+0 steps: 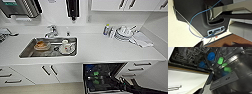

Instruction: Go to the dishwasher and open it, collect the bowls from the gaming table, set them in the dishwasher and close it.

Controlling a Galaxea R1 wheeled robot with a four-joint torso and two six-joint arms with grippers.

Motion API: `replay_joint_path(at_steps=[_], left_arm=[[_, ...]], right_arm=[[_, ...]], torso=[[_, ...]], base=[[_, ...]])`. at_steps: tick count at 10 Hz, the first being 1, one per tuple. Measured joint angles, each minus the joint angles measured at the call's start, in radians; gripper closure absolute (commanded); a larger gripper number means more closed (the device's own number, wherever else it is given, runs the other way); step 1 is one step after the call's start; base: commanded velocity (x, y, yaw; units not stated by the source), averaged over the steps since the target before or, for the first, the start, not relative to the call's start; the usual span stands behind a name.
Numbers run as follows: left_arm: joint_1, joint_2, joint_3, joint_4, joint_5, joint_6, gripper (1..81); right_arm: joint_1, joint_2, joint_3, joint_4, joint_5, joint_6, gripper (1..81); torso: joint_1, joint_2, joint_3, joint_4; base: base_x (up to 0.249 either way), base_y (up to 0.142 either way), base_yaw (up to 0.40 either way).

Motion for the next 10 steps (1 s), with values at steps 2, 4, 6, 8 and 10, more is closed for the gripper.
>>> replay_joint_path(at_steps=[2, 4, 6, 8, 10], left_arm=[[-0.001, 0.014, -0.027, -0.005, 0.004, 0.0, 1.0], [-0.001, 0.048, -0.095, -0.007, 0.025, 0.0, 1.0], [-0.012, 0.077, -0.172, -0.007, 0.044, -0.001, 1.0], [-0.017, 0.086, -0.184, -0.014, 0.049, -0.011, 1.0], [-0.011, 0.083, -0.185, -0.017, 0.05, -0.011, 1.0]], right_arm=[[0.004, -0.089, 0.082, -0.001, -0.058, -0.001, 1.0], [-0.003, -0.189, 0.173, -0.001, -0.137, -0.007, 1.0], [-0.06, -0.245, 0.243, -0.001, -0.193, -0.012, 1.0], [-0.171, -0.269, 0.25, -0.002, -0.216, -0.019, 1.0], [-0.279, -0.271, 0.249, -0.003, -0.209, -0.044, 1.0]], torso=[[0.0, 0.0, 0.0, 0.0], [0.0, 0.0, 0.0, 0.0], [0.0, 0.0, 0.0, 0.0], [0.005, -0.009, 0.0, 0.0], [0.039, -0.064, 0.0, 0.0]], base=[[0.0, 0.0, 0.0], [0.0, 0.0, 0.0], [0.0, 0.0, 0.0], [0.0, 0.0, 0.0], [0.0, 0.0, 0.0]])
